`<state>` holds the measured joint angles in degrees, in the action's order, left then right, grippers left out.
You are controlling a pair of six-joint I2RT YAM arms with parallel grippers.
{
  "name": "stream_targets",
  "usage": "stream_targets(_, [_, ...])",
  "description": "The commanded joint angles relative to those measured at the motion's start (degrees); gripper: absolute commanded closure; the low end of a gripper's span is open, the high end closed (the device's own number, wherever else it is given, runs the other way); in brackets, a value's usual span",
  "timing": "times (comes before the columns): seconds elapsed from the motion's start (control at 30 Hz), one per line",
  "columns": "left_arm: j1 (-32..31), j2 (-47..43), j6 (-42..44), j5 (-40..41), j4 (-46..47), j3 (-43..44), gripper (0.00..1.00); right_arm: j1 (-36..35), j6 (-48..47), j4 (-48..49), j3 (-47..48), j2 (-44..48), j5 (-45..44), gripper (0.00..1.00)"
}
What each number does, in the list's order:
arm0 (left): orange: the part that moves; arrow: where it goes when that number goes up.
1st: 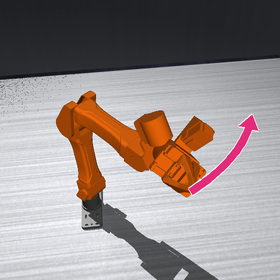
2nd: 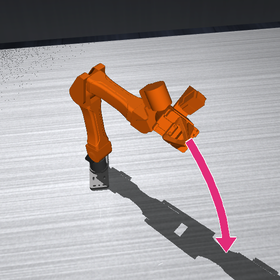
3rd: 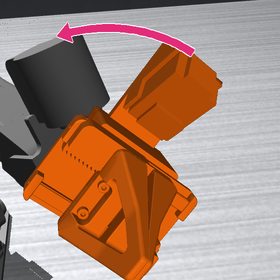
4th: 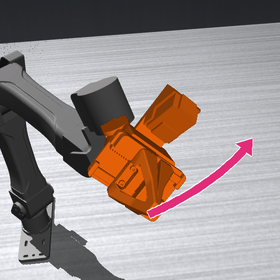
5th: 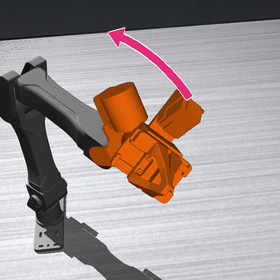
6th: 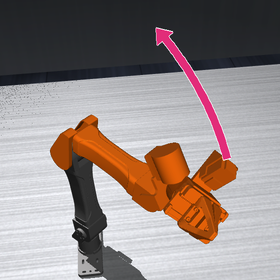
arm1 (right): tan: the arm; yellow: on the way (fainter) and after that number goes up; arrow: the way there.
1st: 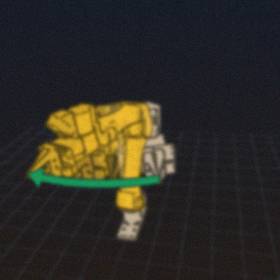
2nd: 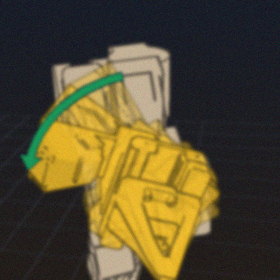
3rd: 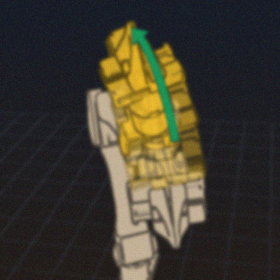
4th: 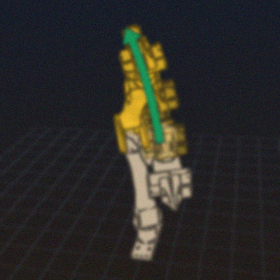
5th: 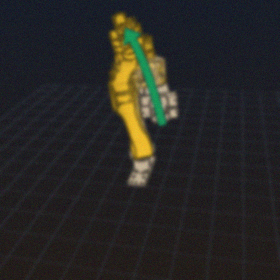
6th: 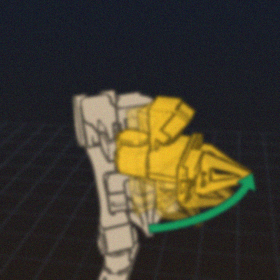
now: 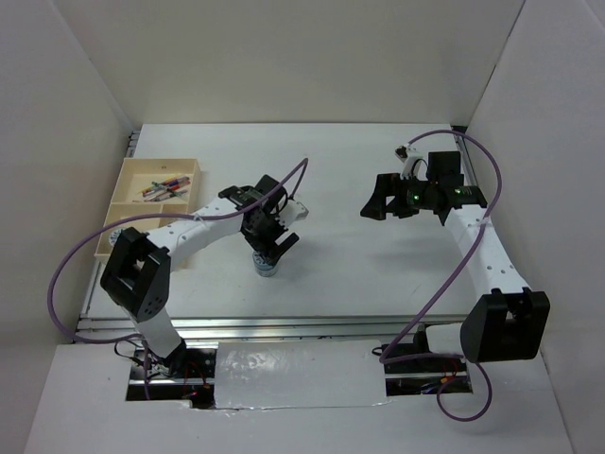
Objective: Sort the stationery into containers
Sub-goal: Pick up the stationery from the center of the board.
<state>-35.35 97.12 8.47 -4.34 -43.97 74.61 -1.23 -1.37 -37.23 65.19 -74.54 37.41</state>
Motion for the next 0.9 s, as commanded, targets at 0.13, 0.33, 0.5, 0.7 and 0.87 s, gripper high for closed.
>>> stream_targets(0.13, [-2.53,1.75,-0.65,0.29,1.16,-0.69,0.07,0.53,-0.74,-0.91,0.29,1.59,1.18,0.0])
stream_targets(0.33, [-3.23,3.07,-0.65,1.0,0.11,-0.43,0.11,0.8,-0.74,-0.74,-0.15,1.86,1.09,0.0])
stream_targets(0.5, [-3.23,3.16,-0.38,2.23,-1.03,-0.69,0.16,0.8,-0.66,-0.65,-0.32,1.95,1.44,0.0])
stream_targets(0.7, [-3.32,2.37,-0.12,2.67,-0.95,-1.57,0.26,0.8,-0.57,-0.65,-0.15,1.51,1.62,0.0])
stream_targets(0.87, [-2.79,1.5,0.23,2.23,-1.91,-1.48,0.46,0.88,-0.57,-0.65,-0.06,1.51,1.62,0.0])
